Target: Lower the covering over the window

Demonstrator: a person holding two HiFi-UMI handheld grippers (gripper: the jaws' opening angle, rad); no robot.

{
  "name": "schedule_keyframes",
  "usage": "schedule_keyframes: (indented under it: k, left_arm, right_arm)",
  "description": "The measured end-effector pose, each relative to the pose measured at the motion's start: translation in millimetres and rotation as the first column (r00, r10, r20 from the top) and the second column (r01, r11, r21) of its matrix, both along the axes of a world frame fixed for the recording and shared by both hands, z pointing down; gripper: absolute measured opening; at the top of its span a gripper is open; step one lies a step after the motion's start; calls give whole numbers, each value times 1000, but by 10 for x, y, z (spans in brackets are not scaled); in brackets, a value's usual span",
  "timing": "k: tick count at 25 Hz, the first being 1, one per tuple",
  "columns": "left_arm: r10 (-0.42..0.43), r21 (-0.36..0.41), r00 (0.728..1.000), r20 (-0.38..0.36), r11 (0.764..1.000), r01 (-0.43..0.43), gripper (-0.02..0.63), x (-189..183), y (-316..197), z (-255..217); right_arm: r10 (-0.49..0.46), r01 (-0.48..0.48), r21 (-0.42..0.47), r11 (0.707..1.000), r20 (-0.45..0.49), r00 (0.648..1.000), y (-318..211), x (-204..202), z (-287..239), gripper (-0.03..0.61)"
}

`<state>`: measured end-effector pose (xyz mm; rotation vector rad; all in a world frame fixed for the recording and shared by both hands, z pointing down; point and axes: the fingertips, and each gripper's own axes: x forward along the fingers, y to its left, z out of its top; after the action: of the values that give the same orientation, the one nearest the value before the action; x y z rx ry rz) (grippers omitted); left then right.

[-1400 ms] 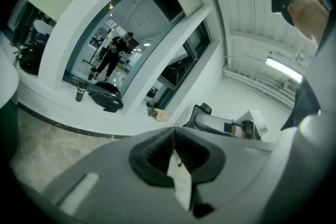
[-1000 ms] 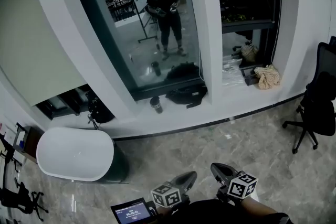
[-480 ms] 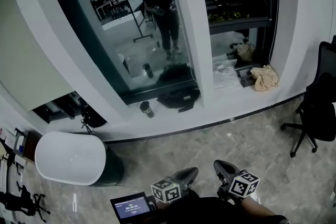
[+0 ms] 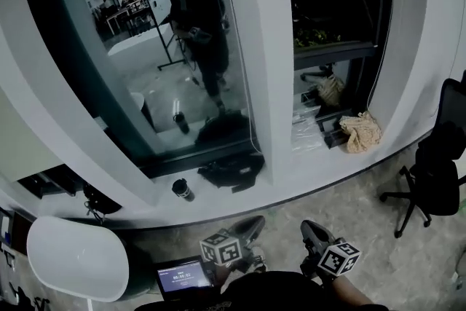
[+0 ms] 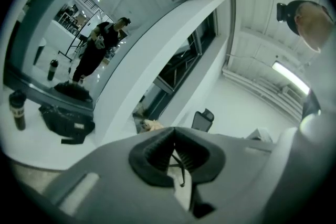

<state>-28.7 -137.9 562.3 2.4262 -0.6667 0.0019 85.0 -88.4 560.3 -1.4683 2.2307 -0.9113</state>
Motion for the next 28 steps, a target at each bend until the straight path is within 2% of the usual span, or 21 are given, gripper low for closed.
schedule_keyframes:
  k: [2,5,9,12,14,18,23,26,27,28]
  left_arm:
    - [17,98,1000,-16,995,-16,0,-54,-620,-206]
    - [23,231,999,-45,973,-12,3,-76,-1492,-631]
    - [52,357,994,-96,934,-14,48,-3,-2379,-1255]
    - [95,442,984,-149,897,-20,84,197,-2838,-1706]
    - [129,459,972,-195,888,-25,100,325,-3054,-1939]
    - [118,429,947,-299,903,22,87,512,-3510,-2334]
    - [72,496,944,-321,862,103,126,712,-3979,-2701]
    - [72,550,940,-333,825,131,129,839,-4099,-2948]
    - [86,554,937,-339,823,126,133,858,-4123,-2979]
    - [102,552,935,-338,826,110,107,871,-4122,-2984]
  right_arm:
    - [-6,7,41,999,-20,1000,-397,-96,-144,8]
    - [-23,26,80,996,-41,999,-874,-195,-254,8]
    - [16,-13,61,998,-48,999,-1184,-122,-271,25]
    - [57,-57,20,998,0,998,-1351,43,-191,26]
    - [78,-79,11,997,23,997,-1436,167,-175,26]
    - [99,-100,16,995,44,994,-1685,505,-186,23]
    - [71,-72,28,997,56,996,-2038,908,-240,21]
    - [52,-54,31,998,69,996,-2274,1153,-258,21]
    - [48,-50,33,998,72,996,-2342,1222,-261,20]
    - [42,-45,33,998,73,996,-2395,1275,-261,18]
